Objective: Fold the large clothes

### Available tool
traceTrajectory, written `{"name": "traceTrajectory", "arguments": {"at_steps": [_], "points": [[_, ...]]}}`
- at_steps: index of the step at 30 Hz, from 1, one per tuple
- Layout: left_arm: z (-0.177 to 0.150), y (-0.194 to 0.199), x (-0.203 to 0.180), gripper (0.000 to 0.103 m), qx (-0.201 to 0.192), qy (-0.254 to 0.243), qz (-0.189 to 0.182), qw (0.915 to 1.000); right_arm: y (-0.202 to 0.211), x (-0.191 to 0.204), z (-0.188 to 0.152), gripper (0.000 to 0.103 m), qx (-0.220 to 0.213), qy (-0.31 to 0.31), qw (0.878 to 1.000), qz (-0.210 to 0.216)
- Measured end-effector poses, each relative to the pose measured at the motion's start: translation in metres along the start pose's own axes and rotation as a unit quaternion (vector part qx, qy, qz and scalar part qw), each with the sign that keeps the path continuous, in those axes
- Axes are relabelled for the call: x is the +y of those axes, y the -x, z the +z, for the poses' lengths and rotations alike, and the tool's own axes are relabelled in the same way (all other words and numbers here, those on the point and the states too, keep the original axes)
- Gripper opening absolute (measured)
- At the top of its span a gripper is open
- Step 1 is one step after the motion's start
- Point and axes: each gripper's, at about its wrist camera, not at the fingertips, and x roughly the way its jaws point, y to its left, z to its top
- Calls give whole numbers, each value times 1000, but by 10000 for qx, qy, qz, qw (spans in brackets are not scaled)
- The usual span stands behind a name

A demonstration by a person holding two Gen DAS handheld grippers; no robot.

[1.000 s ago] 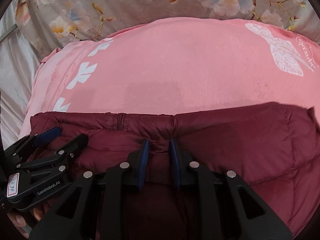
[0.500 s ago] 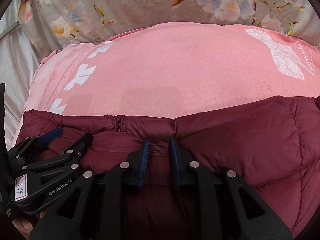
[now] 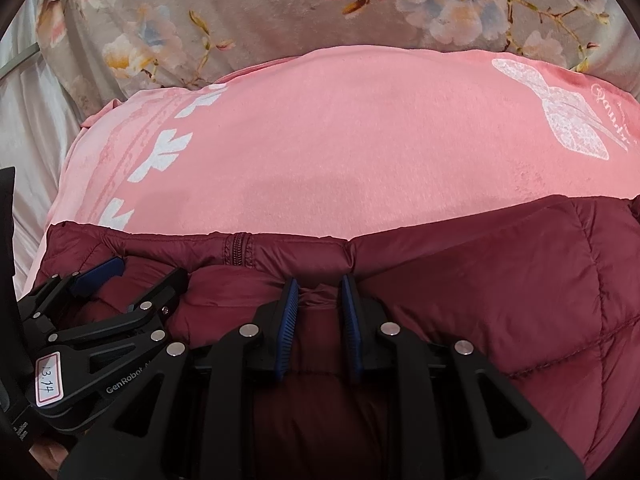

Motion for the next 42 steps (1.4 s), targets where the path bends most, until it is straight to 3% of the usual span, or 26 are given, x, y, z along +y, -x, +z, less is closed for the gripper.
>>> {"name": "traceTrajectory", "arguments": {"at_steps": [3, 6, 11, 16, 20, 27, 30, 32, 37, 42], "points": [[1, 15, 14, 75, -34, 153, -280, 9995, 25, -14, 4, 21, -243, -185, 9995, -57], [4, 46, 45, 75, -268, 514, -444, 9973, 66, -44, 12, 22, -588, -386, 9966, -435], [14, 61, 98, 75, -268, 950, -72, 9951, 84, -97, 15, 25, -457, -658, 9895, -1206], [-3, 21, 119, 76, 215, 1134, 277, 9929, 63, -116, -3, 24, -177, -784, 9892, -1228], [-11, 7, 117, 80, 156, 1100, 413, 9929, 54, -111, -11, 24, -175, -638, 9884, -1366], [-16, 4, 120, 84, 220, 1174, 393, 9921, 54, -122, -11, 25, -175, -918, 9898, -1078], [-15, 19, 112, 75, 199, 1085, 627, 9919, 78, -105, -14, 27, -316, -902, 9884, -1177], [-20, 48, 100, 75, 1, 1036, 493, 9934, 103, -78, -23, 27, -495, -684, 9932, -807], [-39, 105, 41, 77, -325, 468, 236, 9981, 117, -9, -60, 27, -380, -27, 9985, -381], [-68, 108, -1, 77, -1, 177, -14, 9998, 111, 22, -93, 27, -168, 84, 9997, -156]]}}
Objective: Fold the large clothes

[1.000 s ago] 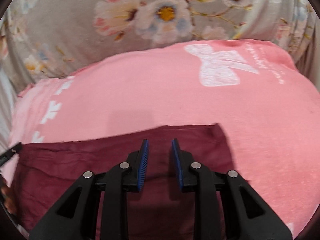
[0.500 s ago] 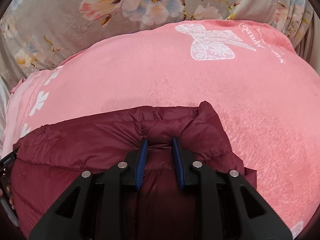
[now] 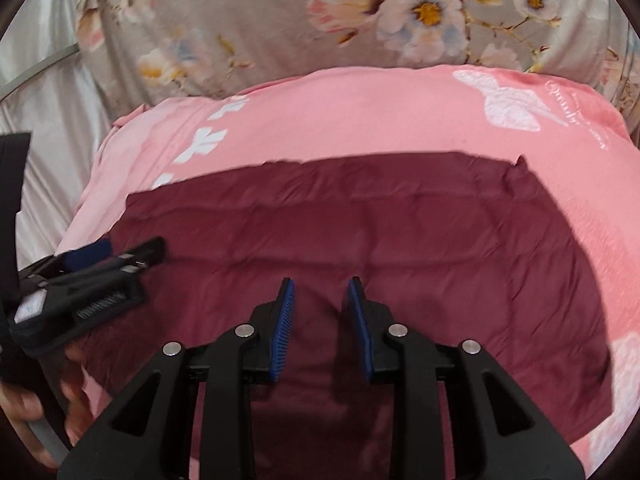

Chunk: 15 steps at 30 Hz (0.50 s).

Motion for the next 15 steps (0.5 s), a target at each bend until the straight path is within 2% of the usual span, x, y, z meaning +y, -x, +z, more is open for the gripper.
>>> {"name": "traceTrajectory", "arguments": {"at_steps": [8, 12, 15], "points": [[-24, -13, -11, 79, -79, 3, 292, 9995, -8, 7, -21, 27, -23, 75, 9999, -142], [-31, -16, -14, 79, -234, -107, 440, 9987, -9, 14, -22, 28, -28, 245, 9991, -331], [-32, -16, -14, 79, -258, -100, 443, 9986, -4, 14, -23, 28, -90, 194, 9993, -297]]}}
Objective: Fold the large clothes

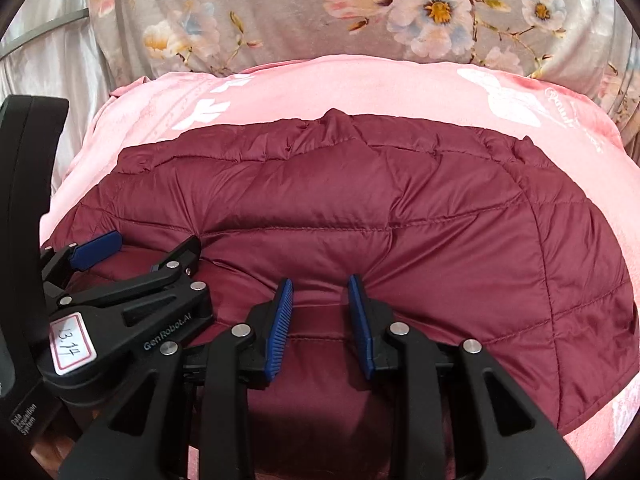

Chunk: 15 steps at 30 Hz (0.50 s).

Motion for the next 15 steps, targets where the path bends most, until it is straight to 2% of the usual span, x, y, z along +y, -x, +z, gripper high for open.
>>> {"name": "traceTrajectory", "arguments": {"at_steps": [8, 12, 15], "points": [[-5, 7, 10, 83, -54, 159, -165, 9997, 15, 9, -16, 29, -5, -104, 9998, 146], [-25, 36, 34, 83, -143, 401, -384, 9984, 21, 14, -23, 29, -8, -27, 9999, 144], [-45, 58, 67, 83, -155, 676, -432, 9967, 23, 16, -26, 30, 0, 22, 9999, 139]]}}
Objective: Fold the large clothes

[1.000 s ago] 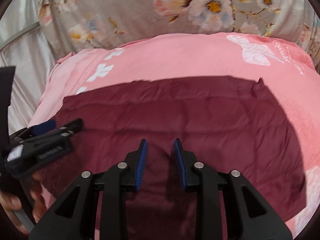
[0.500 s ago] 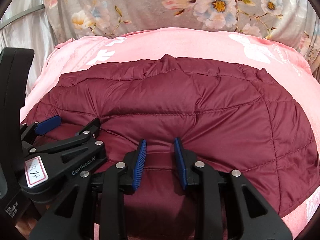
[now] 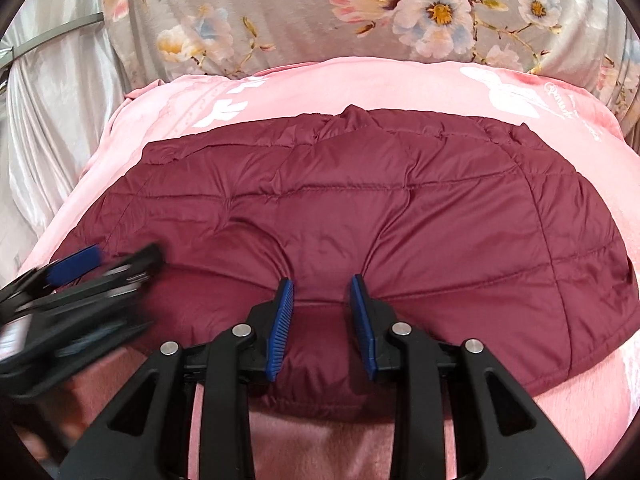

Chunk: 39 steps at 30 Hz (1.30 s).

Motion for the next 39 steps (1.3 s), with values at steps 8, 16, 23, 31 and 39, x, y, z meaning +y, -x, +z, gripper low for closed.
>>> {"name": "traceTrajectory", "arguments": {"at_steps": [8, 16, 23, 31, 39], "points": [[-17, 12, 133, 83, 234, 1924, 116, 9810, 4, 0, -3, 30, -39, -12, 10000, -8], [-17, -11, 144, 83, 546, 2539, -670, 9634, 25, 4, -10, 12, -166, -262, 9987, 414], [-5, -21, 127, 56, 650, 2496, -1107, 9598, 13, 10, -15, 4, 106, -189, 9990, 388], [27, 26, 84, 9, 76, 1615, -1345, 9776, 3, 7, -17, 3, 292, -333, 9982, 413], [75, 83, 5, 7, -355, 556, -1910, 9794, 38, -22, -19, 3, 380, -759, 9945, 607]]}}
